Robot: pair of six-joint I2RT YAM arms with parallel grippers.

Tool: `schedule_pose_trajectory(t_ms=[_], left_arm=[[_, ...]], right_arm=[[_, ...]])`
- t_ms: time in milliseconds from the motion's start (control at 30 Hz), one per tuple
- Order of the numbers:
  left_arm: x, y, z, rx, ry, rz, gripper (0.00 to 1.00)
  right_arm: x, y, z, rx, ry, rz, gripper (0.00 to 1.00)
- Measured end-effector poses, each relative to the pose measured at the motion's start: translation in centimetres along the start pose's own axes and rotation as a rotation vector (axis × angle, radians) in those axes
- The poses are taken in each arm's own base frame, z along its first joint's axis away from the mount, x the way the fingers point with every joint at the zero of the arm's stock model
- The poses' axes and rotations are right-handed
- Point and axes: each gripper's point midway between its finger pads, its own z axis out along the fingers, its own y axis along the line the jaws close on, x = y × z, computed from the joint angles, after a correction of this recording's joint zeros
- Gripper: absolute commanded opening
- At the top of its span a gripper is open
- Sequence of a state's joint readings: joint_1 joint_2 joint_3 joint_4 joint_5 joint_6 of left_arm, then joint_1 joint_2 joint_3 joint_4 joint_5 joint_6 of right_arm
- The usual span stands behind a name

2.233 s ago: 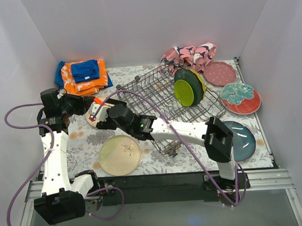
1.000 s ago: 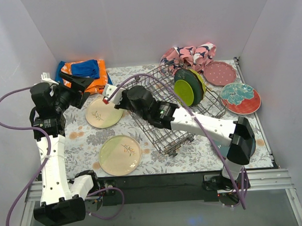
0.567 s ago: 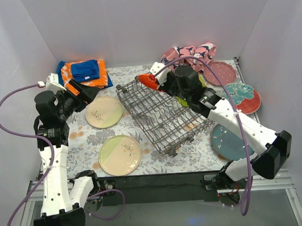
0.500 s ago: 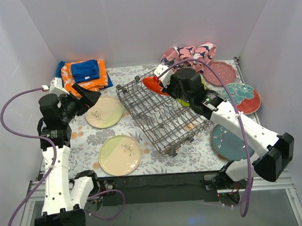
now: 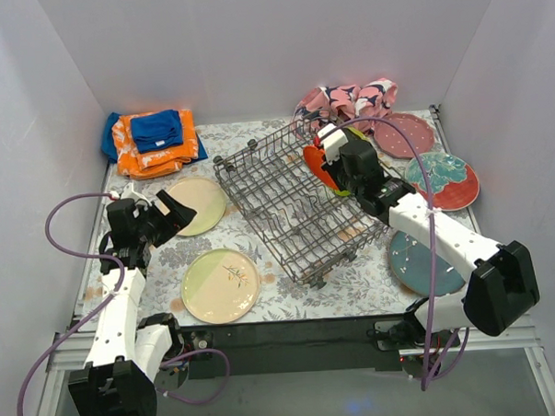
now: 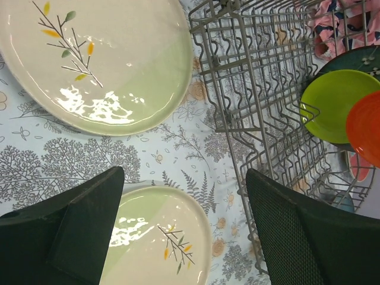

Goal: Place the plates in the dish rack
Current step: Insert the plate into the dish rack

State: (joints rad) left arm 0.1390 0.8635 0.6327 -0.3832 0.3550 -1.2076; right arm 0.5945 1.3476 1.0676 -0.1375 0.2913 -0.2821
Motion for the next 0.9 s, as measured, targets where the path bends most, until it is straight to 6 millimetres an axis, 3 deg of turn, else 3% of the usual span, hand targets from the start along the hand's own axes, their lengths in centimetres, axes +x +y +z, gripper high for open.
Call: schedule_pose_trajectory(t_ms=[333,633,900], left_arm=[[-0.7,0.4,0.4,-0.016,-0.031,0.025,0.82],[-0.9,0.4,0.4,-0.017,-0.039,0.027,0.82],[-1.0,0.4,0.5,-0.018,-0.041,0.027,0.81]], right_arm=[[2.0,-2.6,3.2,0.124,0.017,0.090,0.01],[3.9,-1.9,5.1,0.112,0.068,0.101,0.01],[6.1,-0.5,6.8,0.078,0.126,0.095,0.08]])
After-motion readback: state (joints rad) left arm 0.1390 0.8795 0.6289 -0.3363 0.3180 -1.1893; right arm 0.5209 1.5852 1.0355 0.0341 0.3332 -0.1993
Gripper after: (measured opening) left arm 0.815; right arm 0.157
